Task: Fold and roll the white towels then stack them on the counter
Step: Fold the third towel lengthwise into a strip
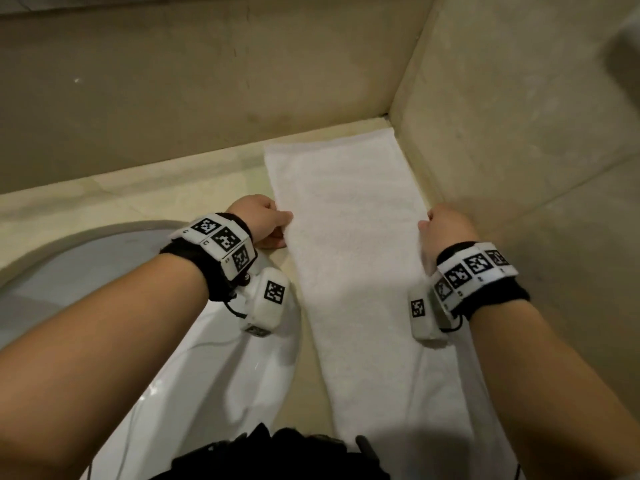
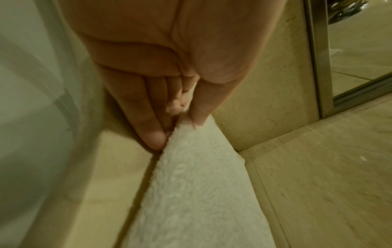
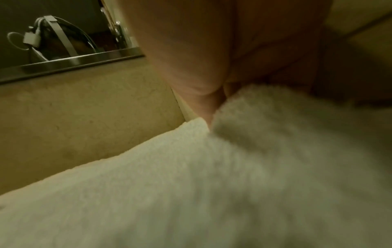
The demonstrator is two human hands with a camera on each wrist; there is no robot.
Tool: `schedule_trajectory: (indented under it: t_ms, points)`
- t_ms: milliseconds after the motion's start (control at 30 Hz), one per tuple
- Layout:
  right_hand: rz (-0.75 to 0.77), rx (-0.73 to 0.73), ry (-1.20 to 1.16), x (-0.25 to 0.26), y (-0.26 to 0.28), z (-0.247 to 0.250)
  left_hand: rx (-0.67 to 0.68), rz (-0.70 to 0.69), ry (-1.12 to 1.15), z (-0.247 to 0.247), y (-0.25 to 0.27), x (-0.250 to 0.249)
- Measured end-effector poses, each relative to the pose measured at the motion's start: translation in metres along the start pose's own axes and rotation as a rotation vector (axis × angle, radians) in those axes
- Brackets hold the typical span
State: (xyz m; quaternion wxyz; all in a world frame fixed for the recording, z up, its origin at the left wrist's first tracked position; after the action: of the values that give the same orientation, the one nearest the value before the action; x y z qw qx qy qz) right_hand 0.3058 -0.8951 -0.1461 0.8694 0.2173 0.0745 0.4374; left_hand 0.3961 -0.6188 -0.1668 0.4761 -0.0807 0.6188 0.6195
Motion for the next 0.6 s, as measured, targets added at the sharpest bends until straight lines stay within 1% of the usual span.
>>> schedule_trajectory:
  t_ms: [67, 100, 133, 167, 200, 233, 267, 300, 400, 467, 533, 600]
  points:
    - [0.005, -0.036, -0.137, -0.004, 0.001, 0.003, 0.023, 0.005, -0.013, -0.006, 0.003, 0.0]
    - [0.002, -0.04, -0.271, -0.009, 0.003, 0.005, 0.039, -0.002, -0.041, -0.01, 0.005, 0.0]
    - [0.008, -0.038, -0.453, -0.017, 0.004, 0.003, 0.047, -0.015, -0.077, -0.013, 0.007, 0.0]
    - [0.012, -0.002, -0.689, -0.023, 0.009, -0.002, 0.041, -0.034, -0.107, -0.013, 0.008, 0.0]
    - [-0.009, 0.056, -0.954, -0.026, 0.017, -0.011, 0.024, -0.047, -0.122, -0.01, 0.009, 0.0]
    - [-0.025, 0.105, -1.161, -0.028, 0.026, -0.019, 0.004, -0.057, -0.122, -0.005, 0.009, 0.0]
    - [0.0, 0.144, -1.242, -0.026, 0.031, -0.025, -0.014, -0.058, -0.107, 0.002, 0.009, 0.0]
    - [0.054, 0.19, -1.222, -0.021, 0.037, -0.028, -0.031, -0.06, -0.093, 0.009, 0.008, 0.0]
    - [0.279, 0.258, -0.935, -0.003, 0.05, -0.028, -0.066, -0.045, -0.068, 0.025, 0.008, 0.002]
    - [0.358, 0.281, -0.877, 0.006, 0.056, -0.022, -0.087, -0.025, -0.05, 0.029, 0.01, 0.005]
    - [0.384, 0.288, -0.899, 0.011, 0.061, -0.019, -0.093, -0.008, 0.018, 0.027, 0.012, 0.01]
    - [0.354, 0.312, -1.078, 0.012, 0.064, -0.019, -0.081, 0.002, 0.072, 0.021, 0.016, 0.014]
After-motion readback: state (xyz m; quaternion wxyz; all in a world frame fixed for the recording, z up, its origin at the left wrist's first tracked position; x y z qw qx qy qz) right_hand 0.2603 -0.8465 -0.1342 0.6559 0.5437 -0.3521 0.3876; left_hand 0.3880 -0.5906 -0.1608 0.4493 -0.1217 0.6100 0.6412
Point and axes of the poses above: each hand's wrist, its own y-axis away from the middle knuckle, its own z-axis out of the back of the hand, x = y × z, the point moved 9 cm from there along -y, towards the middle knuckle, and after that the axes turned 3 degrees about x, right-handed, at the moved point
